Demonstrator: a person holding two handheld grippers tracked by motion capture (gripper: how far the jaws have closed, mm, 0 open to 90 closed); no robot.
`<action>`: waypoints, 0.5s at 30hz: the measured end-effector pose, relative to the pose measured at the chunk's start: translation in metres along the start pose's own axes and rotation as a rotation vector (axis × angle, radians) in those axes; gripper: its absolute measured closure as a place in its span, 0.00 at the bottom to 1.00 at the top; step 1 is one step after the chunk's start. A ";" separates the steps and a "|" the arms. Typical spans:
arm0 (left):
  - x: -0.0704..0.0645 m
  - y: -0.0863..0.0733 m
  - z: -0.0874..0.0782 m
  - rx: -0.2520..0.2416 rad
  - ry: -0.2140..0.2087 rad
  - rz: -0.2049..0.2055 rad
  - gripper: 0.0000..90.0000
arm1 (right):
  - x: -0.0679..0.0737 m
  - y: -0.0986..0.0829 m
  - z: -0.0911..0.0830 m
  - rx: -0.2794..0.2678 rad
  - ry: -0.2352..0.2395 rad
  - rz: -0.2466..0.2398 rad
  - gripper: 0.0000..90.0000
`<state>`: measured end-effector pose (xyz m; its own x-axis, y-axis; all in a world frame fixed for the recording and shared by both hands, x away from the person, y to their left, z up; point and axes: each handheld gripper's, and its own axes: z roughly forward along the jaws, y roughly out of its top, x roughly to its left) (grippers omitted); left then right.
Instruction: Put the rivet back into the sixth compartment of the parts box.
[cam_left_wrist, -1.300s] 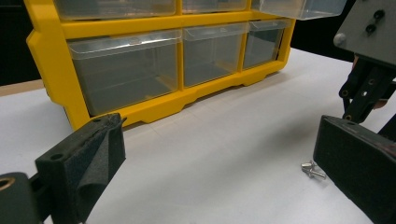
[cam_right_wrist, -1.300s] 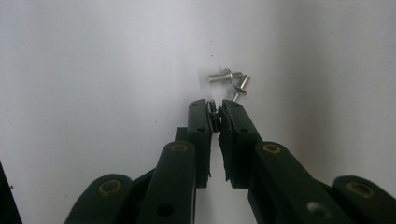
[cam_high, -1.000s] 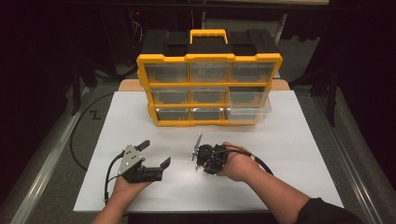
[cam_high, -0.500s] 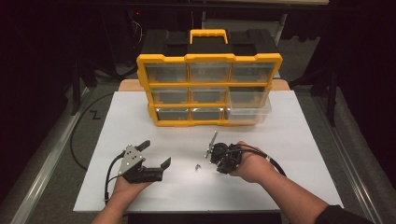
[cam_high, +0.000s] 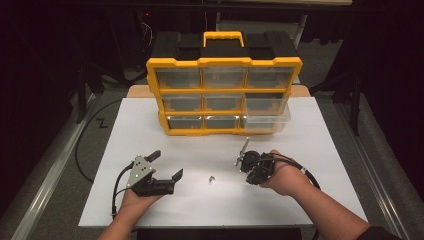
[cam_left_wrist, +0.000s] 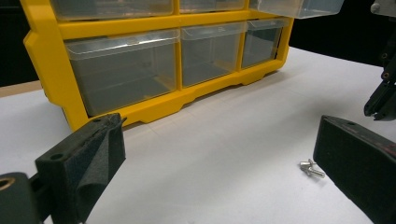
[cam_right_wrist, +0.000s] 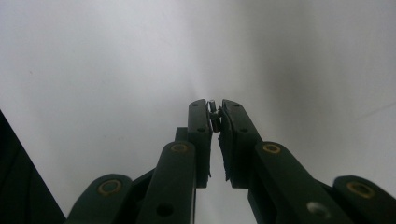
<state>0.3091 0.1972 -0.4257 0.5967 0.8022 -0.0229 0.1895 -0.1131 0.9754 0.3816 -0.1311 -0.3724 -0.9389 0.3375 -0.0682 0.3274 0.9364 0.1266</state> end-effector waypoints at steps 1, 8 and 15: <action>0.000 0.000 0.000 0.001 0.001 0.001 0.03 | 0.000 0.000 0.000 0.000 0.000 0.000 0.94; 0.000 0.000 0.000 0.000 0.001 0.004 0.03 | -0.007 -0.015 -0.007 -0.006 -0.003 0.029 0.94; 0.000 0.000 -0.001 -0.005 0.004 -0.003 0.04 | -0.018 -0.028 -0.019 -0.013 -0.008 0.069 0.94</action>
<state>0.3085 0.1975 -0.4252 0.5930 0.8048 -0.0249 0.1871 -0.1076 0.9764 0.3869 -0.1655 -0.3561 -0.9134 0.4016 -0.0666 0.3895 0.9098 0.1437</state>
